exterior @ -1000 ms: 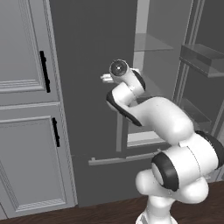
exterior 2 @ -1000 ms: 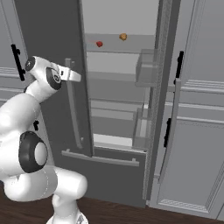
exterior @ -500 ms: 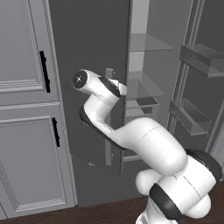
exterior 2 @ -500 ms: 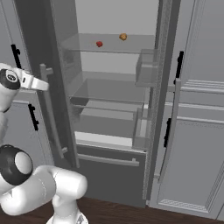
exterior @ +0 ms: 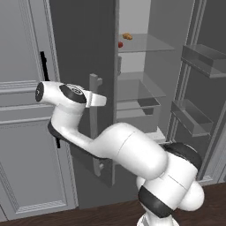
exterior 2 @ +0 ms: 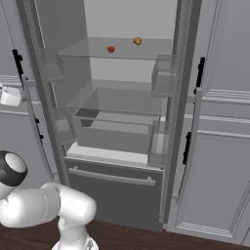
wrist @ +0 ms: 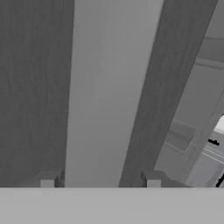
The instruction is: Take the strawberry from the fridge and place it on top of the pancake, located on the dining counter.
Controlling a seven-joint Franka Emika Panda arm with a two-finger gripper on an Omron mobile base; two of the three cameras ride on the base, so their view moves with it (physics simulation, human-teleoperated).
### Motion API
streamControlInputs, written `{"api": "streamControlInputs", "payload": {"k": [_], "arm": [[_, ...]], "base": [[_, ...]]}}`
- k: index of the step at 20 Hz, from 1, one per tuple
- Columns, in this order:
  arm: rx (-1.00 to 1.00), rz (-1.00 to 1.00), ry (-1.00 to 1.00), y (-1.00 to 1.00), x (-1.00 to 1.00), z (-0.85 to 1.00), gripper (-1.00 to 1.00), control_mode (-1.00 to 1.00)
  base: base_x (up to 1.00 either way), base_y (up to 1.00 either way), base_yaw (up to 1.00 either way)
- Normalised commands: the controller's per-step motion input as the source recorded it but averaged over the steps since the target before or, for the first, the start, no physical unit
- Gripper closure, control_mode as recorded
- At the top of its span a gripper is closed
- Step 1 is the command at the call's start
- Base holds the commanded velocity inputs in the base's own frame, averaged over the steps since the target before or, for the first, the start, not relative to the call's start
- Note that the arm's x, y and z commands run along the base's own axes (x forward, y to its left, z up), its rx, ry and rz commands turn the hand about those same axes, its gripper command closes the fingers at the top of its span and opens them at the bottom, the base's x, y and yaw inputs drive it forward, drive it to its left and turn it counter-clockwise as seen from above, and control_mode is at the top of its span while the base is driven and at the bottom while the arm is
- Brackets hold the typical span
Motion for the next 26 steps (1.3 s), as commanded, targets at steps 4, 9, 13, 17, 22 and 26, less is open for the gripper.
{"api": "streamControlInputs", "payload": {"k": [4,9,13,17,22,26], "arm": [[0.0,-0.02,-0.09,0.14,0.11,0.0,-1.0,-1.0],[0.01,0.06,-0.14,0.1,-0.08,-0.03,-1.0,-1.0],[0.06,0.24,-0.09,-0.01,-0.63,-0.04,-1.0,-1.0],[0.26,0.42,-0.04,-0.71,-1.0,0.0,-1.0,-1.0],[0.41,0.55,-0.06,-0.76,-0.91,0.02,-1.0,-1.0],[0.65,0.27,-0.01,-1.0,-0.2,0.1,-1.0,-1.0]], "base": [[0.0,0.0,0.0],[0.0,0.0,0.0],[0.0,0.0,0.0],[0.0,0.0,0.0],[0.0,0.0,0.0],[0.0,0.0,0.0]]}}
